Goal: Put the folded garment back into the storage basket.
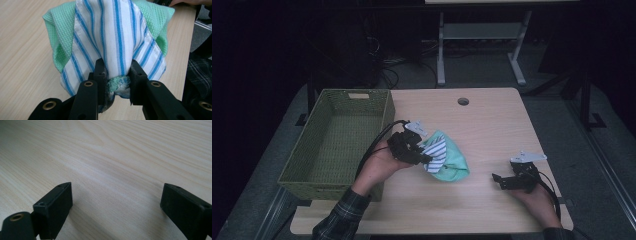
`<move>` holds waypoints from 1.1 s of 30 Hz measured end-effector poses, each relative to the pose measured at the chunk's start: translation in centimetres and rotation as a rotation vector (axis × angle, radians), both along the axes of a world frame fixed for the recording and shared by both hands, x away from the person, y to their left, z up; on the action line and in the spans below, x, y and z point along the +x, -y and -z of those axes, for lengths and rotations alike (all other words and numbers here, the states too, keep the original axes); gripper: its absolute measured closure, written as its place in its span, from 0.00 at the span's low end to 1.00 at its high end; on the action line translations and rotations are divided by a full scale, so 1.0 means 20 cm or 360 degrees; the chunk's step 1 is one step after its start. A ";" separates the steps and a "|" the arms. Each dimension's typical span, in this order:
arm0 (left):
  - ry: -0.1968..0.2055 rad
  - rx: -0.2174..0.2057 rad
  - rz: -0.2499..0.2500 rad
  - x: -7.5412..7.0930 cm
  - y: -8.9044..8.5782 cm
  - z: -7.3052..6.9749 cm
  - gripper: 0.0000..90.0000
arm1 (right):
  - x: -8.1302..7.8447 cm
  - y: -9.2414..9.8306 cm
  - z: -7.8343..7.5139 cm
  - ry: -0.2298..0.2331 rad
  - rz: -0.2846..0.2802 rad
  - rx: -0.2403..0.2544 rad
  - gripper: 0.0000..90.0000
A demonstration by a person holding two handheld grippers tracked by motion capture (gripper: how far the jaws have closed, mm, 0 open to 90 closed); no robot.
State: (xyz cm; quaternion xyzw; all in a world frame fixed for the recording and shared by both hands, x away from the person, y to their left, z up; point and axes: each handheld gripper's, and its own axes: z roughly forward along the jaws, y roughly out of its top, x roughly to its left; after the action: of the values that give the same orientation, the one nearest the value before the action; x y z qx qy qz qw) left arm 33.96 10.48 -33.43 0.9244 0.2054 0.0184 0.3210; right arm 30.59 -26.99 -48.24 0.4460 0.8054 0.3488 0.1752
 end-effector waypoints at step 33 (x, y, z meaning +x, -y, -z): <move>0.0110 -0.0023 -0.0297 0.07 -0.45 -0.23 0.80 | 0.00 0.00 0.00 0.0000 0.0001 0.0001 0.11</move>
State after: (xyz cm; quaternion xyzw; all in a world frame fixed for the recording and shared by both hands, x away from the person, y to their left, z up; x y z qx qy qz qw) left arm 35.43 19.45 -28.82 0.8977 0.2794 0.0787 0.3315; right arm 30.59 -26.99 -48.24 0.4463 0.8052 0.3490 0.1751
